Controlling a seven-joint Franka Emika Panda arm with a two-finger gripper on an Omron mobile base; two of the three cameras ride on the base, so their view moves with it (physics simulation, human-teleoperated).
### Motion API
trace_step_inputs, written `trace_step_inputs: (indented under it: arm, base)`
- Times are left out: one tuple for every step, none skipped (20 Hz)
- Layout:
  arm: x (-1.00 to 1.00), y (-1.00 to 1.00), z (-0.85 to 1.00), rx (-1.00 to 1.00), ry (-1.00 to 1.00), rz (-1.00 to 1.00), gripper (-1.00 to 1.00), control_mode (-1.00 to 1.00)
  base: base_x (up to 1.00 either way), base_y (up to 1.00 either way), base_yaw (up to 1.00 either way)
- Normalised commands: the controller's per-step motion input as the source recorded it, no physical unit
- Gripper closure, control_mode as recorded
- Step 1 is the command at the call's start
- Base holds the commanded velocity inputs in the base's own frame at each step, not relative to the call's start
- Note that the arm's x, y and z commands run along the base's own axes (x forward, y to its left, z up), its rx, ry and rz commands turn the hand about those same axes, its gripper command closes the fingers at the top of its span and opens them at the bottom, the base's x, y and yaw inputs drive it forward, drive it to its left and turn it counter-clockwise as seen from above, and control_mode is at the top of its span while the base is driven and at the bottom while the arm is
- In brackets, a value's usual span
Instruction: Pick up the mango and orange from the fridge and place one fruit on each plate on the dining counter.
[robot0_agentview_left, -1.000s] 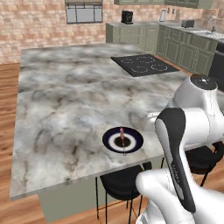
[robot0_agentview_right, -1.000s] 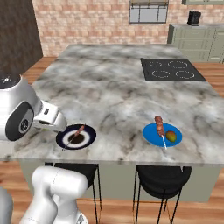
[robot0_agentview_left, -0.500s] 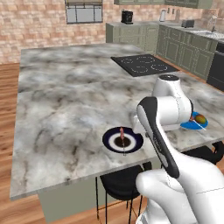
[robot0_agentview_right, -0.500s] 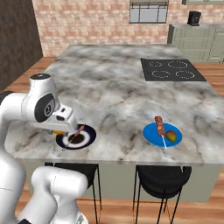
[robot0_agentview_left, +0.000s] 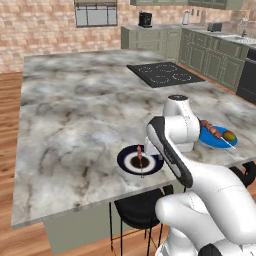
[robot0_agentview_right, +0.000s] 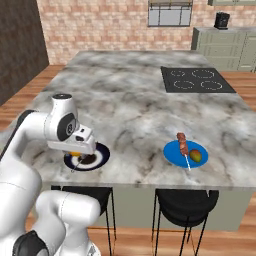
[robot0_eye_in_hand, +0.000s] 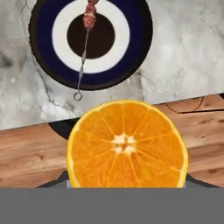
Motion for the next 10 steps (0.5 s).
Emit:
trace_step_inputs:
  arm:
    - [0.65,0.11,-0.46,0.0,0.0,0.0,1.0,-1.0]
    - [0.57,0.11,-0.48,0.0,0.0,0.0,1.0,-1.0]
    - [0.56,0.1,-0.47,0.0,0.0,0.0,1.0,-1.0]
    - [0.54,0.11,-0.49,0.0,0.0,0.0,1.0,-1.0]
    - [0.55,0.12,-0.47,0.0,0.0,0.0,1.0,-1.0]
    - [0.55,0.09,-0.47,0.0,0.0,0.0,1.0,-1.0]
    - [0.53,0.03,-0.47,0.0,0.0,0.0,1.0,-1.0]
    - [0.54,0.01,-0.48,0.0,0.0,0.0,1.0,-1.0]
    - [0.54,0.01,-0.47,0.0,0.0,0.0,1.0,-1.0]
    - [0.52,0.0,-0.47,0.0,0.0,0.0,1.0,-1.0]
  base:
    - [0.0,0.0,0.0]
    - [0.0,0.0,0.0]
    - [0.0,0.0,0.0]
    - [0.0,0.0,0.0]
    - [0.0,0.0,0.0]
    - [0.0,0.0,0.0]
    - [0.0,0.0,0.0]
    - [0.0,0.0,0.0]
    - [0.0,0.0,0.0]
    - [0.0,0.0,0.0]
